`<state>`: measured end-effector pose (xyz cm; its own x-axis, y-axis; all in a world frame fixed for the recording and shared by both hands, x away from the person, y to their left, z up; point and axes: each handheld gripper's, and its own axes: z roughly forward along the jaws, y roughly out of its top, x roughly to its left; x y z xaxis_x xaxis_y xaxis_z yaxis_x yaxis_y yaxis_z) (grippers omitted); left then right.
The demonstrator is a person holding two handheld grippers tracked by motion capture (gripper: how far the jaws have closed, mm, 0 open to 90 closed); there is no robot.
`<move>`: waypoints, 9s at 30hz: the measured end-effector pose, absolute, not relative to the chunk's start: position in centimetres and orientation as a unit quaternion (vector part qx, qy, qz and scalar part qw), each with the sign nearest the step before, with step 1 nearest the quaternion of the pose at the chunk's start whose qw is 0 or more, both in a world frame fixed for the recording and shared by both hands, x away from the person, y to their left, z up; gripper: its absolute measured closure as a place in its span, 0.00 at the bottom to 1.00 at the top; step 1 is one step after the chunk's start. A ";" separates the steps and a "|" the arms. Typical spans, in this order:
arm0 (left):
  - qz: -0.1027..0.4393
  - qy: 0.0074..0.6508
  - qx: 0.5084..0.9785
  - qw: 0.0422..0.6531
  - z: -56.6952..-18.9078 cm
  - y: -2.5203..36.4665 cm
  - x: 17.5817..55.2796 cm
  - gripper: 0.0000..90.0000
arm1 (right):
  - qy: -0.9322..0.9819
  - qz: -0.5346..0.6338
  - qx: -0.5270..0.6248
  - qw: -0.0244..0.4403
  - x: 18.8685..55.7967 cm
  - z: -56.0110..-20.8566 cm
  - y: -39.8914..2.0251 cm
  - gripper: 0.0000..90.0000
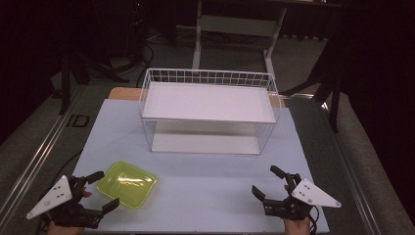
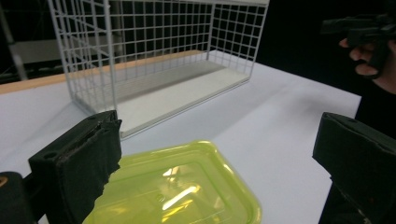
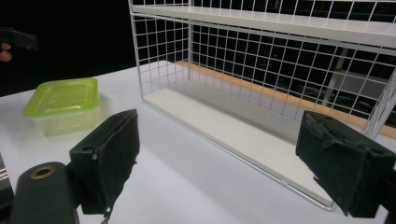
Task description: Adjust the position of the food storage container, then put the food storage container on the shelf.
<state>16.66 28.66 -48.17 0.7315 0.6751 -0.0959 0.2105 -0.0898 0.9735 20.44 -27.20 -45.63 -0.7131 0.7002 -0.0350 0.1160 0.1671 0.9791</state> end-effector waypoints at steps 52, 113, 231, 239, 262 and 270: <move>0.146 0.413 0.818 0.372 -53.4 33.0 21.8 1.00 | 0.727 0.581 0.266 0.251 19.4 -45.3 -26.2 0.15; 0.021 0.325 0.857 0.400 -53.6 21.7 24.6 1.00 | 0.725 0.584 0.268 0.248 19.6 -45.3 -26.7 0.15; -0.149 0.477 0.745 0.441 -52.6 11.5 27.1 0.52 | 0.755 0.411 0.505 -0.072 27.3 -50.3 -23.6 0.50; -0.154 0.485 0.740 0.440 -52.8 11.5 27.3 0.71 | 0.749 0.408 0.513 -0.098 27.3 -50.7 -23.5 0.68; -0.134 0.487 0.743 0.439 -51.3 11.3 24.8 0.90 | 0.740 0.415 0.516 -0.120 25.9 -50.6 -23.1 0.89; -0.110 0.483 0.741 0.454 -49.4 11.5 24.9 0.91 | 0.735 0.432 0.513 -0.102 25.6 -49.2 -23.1 0.89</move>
